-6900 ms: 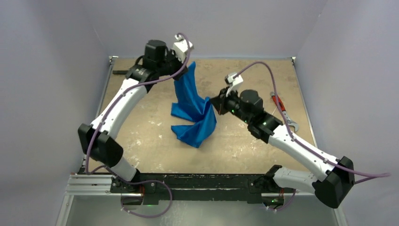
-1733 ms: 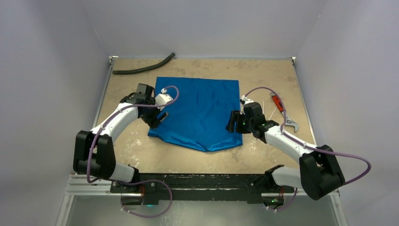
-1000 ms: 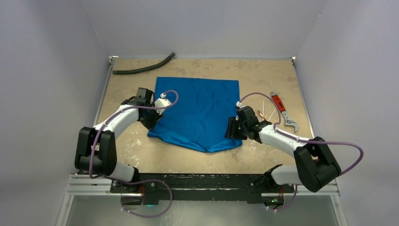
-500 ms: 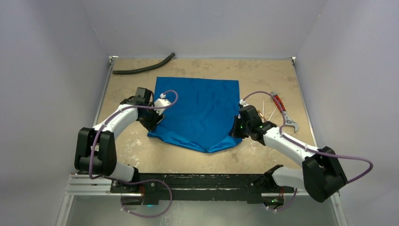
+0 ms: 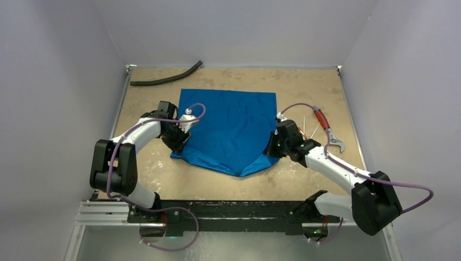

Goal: Fold the napkin into a case and place the utensils inside
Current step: Pick up the flattened napkin from the center of the board.

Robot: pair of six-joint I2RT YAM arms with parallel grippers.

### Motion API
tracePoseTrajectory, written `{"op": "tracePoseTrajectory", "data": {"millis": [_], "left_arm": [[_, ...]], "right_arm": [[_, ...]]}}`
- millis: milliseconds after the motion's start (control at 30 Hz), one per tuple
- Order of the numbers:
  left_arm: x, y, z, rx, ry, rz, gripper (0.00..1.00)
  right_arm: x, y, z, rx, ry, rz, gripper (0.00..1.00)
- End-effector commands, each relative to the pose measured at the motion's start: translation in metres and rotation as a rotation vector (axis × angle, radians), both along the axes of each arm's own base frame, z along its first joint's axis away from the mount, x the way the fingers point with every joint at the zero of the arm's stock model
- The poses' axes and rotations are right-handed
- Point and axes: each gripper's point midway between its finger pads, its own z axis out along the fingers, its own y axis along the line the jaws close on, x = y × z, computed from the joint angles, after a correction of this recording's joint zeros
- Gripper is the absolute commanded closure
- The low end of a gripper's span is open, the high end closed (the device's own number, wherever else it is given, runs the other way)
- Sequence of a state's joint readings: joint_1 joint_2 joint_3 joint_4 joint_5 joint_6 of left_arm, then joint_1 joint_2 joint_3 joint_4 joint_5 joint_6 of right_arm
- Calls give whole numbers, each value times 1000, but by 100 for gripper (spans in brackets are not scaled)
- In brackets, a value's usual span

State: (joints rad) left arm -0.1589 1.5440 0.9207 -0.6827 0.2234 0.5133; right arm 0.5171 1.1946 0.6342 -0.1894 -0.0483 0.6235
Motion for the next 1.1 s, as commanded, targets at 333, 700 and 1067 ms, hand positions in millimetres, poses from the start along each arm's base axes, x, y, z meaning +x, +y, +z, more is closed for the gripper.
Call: {"op": "tracePoseTrajectory", "data": {"millis": [333, 700, 1067], "left_arm": [[5, -14, -1, -89, 17, 43, 44], [15, -3, -10, -30, 1, 130, 65], [29, 0, 39, -20, -93, 113, 96]], "right_arm": [[6, 14, 33, 83, -82, 28, 100], [9, 21, 50, 123, -118, 49, 100], [15, 19, 72, 111, -164, 46, 100]]}}
